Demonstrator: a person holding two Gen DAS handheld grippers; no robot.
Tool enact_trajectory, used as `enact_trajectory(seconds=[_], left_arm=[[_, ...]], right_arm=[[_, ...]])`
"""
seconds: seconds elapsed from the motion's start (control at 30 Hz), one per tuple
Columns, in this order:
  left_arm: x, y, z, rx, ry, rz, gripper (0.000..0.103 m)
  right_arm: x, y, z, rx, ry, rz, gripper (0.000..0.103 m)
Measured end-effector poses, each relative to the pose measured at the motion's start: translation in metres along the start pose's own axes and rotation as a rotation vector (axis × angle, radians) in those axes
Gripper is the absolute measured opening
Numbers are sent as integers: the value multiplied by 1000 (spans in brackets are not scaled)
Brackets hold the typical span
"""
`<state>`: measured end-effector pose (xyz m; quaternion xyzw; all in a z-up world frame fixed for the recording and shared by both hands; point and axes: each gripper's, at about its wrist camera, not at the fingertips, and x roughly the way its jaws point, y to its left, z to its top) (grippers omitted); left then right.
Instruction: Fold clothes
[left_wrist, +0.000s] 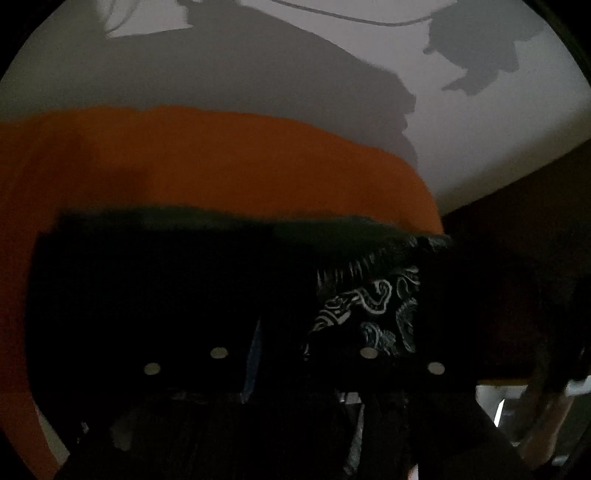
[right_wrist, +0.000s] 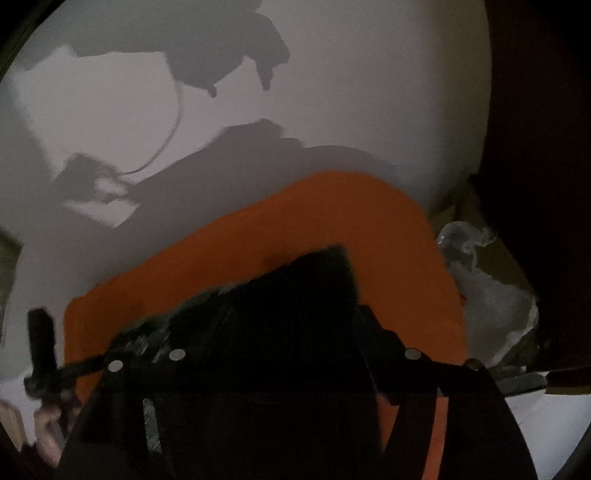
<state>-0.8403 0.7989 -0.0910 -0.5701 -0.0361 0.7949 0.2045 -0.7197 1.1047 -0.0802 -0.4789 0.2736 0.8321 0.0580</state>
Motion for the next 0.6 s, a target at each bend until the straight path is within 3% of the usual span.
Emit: enact_trajectory(seconds=[0.1, 0.13, 0.23, 0.33, 0.37, 0.5, 0.6], left_arm=[[-12, 4, -20, -19, -70, 51, 35], [-3, 3, -18, -24, -67, 69, 35], [22, 12, 5, -87, 28, 8, 35], [3, 3, 12, -50, 9, 16, 35], [1, -4, 14, -24, 7, 19, 35], [-9, -44, -6, 90, 68, -84, 35], [-7, -92, -31, 193, 92, -155, 35]], right_arm=[[-25, 21, -43, -52, -29, 21, 65], [-34, 28, -57, -70, -39, 29, 65], [-17, 31, -100, -59, -1, -9, 65], [6, 32, -143, -41, 44, -54, 63], [0, 31, -150, -17, 20, -39, 53], [-47, 24, -160, 69, -158, 34, 51], [-76, 5, -162, 114, -234, -62, 51]])
